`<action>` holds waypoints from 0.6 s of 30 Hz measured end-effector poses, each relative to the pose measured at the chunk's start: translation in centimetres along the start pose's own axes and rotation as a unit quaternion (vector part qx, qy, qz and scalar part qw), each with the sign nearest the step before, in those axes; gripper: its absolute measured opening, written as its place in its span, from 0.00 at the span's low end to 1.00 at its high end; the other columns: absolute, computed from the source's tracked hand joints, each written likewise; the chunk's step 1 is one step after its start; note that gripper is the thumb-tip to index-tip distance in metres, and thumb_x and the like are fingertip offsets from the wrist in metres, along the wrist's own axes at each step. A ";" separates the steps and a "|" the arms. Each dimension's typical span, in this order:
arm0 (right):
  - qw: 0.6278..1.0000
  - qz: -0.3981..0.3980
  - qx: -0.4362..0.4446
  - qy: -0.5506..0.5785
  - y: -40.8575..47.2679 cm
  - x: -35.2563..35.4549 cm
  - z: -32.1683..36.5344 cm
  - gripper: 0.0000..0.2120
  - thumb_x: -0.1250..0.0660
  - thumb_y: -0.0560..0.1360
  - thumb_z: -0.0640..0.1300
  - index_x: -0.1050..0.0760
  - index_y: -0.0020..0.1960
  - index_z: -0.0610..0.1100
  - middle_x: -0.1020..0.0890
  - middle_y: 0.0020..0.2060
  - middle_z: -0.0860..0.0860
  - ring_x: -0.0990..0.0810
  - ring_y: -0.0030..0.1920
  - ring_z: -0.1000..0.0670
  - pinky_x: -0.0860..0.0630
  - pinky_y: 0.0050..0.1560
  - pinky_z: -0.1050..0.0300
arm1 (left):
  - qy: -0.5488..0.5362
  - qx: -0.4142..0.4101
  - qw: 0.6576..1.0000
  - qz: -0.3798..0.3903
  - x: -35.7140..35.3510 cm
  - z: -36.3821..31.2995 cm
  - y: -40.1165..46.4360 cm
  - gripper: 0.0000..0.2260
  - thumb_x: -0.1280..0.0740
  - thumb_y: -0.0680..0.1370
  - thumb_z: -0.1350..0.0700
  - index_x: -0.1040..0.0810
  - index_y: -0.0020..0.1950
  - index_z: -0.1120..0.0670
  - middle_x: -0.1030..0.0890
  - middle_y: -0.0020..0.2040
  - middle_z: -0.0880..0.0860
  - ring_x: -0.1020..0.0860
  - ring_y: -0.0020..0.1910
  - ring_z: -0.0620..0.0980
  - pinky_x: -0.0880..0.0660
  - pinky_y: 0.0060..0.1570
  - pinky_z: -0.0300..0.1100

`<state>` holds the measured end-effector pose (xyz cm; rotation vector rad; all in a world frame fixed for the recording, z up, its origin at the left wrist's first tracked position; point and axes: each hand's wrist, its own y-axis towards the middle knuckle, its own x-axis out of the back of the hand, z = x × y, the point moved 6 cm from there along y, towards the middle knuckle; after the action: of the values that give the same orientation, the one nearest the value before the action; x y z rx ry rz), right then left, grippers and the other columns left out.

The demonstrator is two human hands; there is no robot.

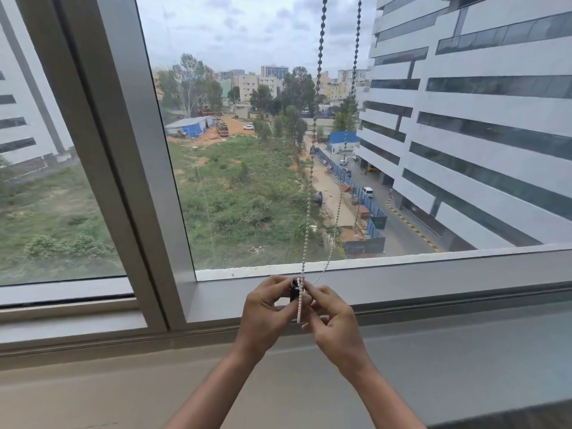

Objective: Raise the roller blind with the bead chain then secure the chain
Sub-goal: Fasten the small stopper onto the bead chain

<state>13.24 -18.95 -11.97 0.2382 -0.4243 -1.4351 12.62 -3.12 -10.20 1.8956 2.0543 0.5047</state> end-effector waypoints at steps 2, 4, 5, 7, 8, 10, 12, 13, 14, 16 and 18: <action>1.000 0.009 0.004 -0.017 0.2 0.0 0.0 0.24 0.30 0.81 0.30 0.18 0.71 0.50 0.21 0.48 0.45 0.16 0.44 0.41 0.16 0.39 0.34 | 0.006 -0.008 1.000 -0.008 0.0 -0.2 0.0 0.15 0.20 0.77 0.62 0.11 0.62 0.49 0.18 0.56 0.50 0.13 0.53 0.50 0.14 0.43 0.45; 0.999 0.013 0.010 -0.030 0.3 0.1 0.1 0.22 0.31 0.81 0.30 0.17 0.70 0.48 0.21 0.48 0.45 0.17 0.42 0.42 0.17 0.36 0.38 | 0.011 -0.018 1.000 -0.011 -0.1 -0.4 -0.1 0.15 0.20 0.77 0.63 0.11 0.62 0.51 0.18 0.59 0.49 0.14 0.54 0.48 0.16 0.47 0.40; 0.999 0.013 0.015 -0.034 0.3 0.2 0.1 0.21 0.31 0.80 0.31 0.17 0.69 0.48 0.22 0.47 0.45 0.17 0.41 0.43 0.17 0.34 0.43 | 0.008 -0.019 1.000 -0.010 -0.2 -0.4 -0.1 0.15 0.20 0.77 0.64 0.11 0.62 0.51 0.17 0.61 0.49 0.14 0.56 0.48 0.16 0.52 0.40; 0.999 0.013 0.019 -0.039 0.3 0.3 0.2 0.21 0.30 0.79 0.32 0.16 0.67 0.51 0.22 0.47 0.47 0.18 0.41 0.48 0.20 0.33 0.46 | -0.006 -0.007 1.000 -0.007 -0.4 -0.2 -0.2 0.16 0.21 0.77 0.65 0.11 0.62 0.51 0.14 0.61 0.50 0.13 0.57 0.51 0.16 0.57 0.44; 0.999 0.015 0.018 -0.041 0.3 0.3 0.2 0.21 0.30 0.80 0.33 0.15 0.66 0.52 0.22 0.47 0.48 0.18 0.42 0.49 0.20 0.33 0.44 | -0.009 -0.003 1.000 -0.005 -0.5 -0.2 -0.3 0.16 0.21 0.77 0.65 0.11 0.61 0.51 0.12 0.60 0.50 0.12 0.57 0.52 0.16 0.58 0.47; 0.999 0.021 0.016 -0.047 0.3 0.4 0.1 0.19 0.29 0.80 0.34 0.14 0.63 0.53 0.21 0.47 0.47 0.17 0.43 0.47 0.19 0.35 0.37 | -0.008 -0.006 1.000 -0.002 -0.6 -0.2 -0.4 0.15 0.21 0.77 0.64 0.10 0.60 0.48 0.11 0.58 0.50 0.11 0.57 0.54 0.15 0.58 0.49; 0.998 0.026 0.014 -0.055 0.3 0.4 0.0 0.16 0.29 0.80 0.35 0.13 0.59 0.54 0.21 0.47 0.46 0.17 0.43 0.43 0.20 0.35 0.34 | -0.011 -0.009 1.000 -0.006 -0.5 -0.2 -0.6 0.16 0.22 0.77 0.64 0.10 0.59 0.46 0.10 0.57 0.50 0.11 0.56 0.53 0.15 0.57 0.48; 0.998 0.026 0.012 -0.058 0.3 0.4 0.0 0.16 0.28 0.80 0.35 0.13 0.57 0.55 0.21 0.46 0.47 0.17 0.43 0.43 0.20 0.35 0.34 | -0.012 -0.008 1.000 -0.008 -0.5 -0.2 -0.6 0.16 0.22 0.78 0.64 0.10 0.59 0.45 0.09 0.56 0.51 0.11 0.56 0.53 0.15 0.57 0.48; 0.998 0.025 0.010 -0.059 0.3 0.4 0.0 0.16 0.28 0.80 0.34 0.13 0.56 0.56 0.21 0.46 0.47 0.17 0.43 0.43 0.20 0.35 0.34 | -0.010 -0.007 1.000 -0.011 -0.5 -0.1 -0.7 0.15 0.22 0.78 0.63 0.10 0.59 0.45 0.09 0.55 0.51 0.11 0.55 0.53 0.15 0.56 0.48; 0.998 0.023 0.006 -0.056 0.3 0.4 -0.1 0.17 0.27 0.79 0.33 0.13 0.56 0.55 0.20 0.46 0.48 0.17 0.43 0.43 0.20 0.36 0.34 | -0.005 0.001 1.000 -0.016 -0.5 0.1 -0.7 0.15 0.22 0.78 0.62 0.10 0.58 0.43 0.09 0.53 0.50 0.11 0.54 0.52 0.14 0.55 0.49; 0.998 0.023 0.007 -0.054 0.2 0.3 -0.1 0.17 0.28 0.80 0.32 0.13 0.57 0.54 0.21 0.46 0.49 0.17 0.43 0.42 0.19 0.36 0.34 | -0.007 0.013 1.000 -0.022 -0.5 0.3 -0.8 0.14 0.22 0.78 0.60 0.10 0.57 0.42 0.08 0.52 0.50 0.11 0.54 0.50 0.14 0.55 0.49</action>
<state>13.54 -19.26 -11.95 0.1624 -0.5244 -1.4048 12.12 -3.62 -10.83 1.8590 2.0974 0.4556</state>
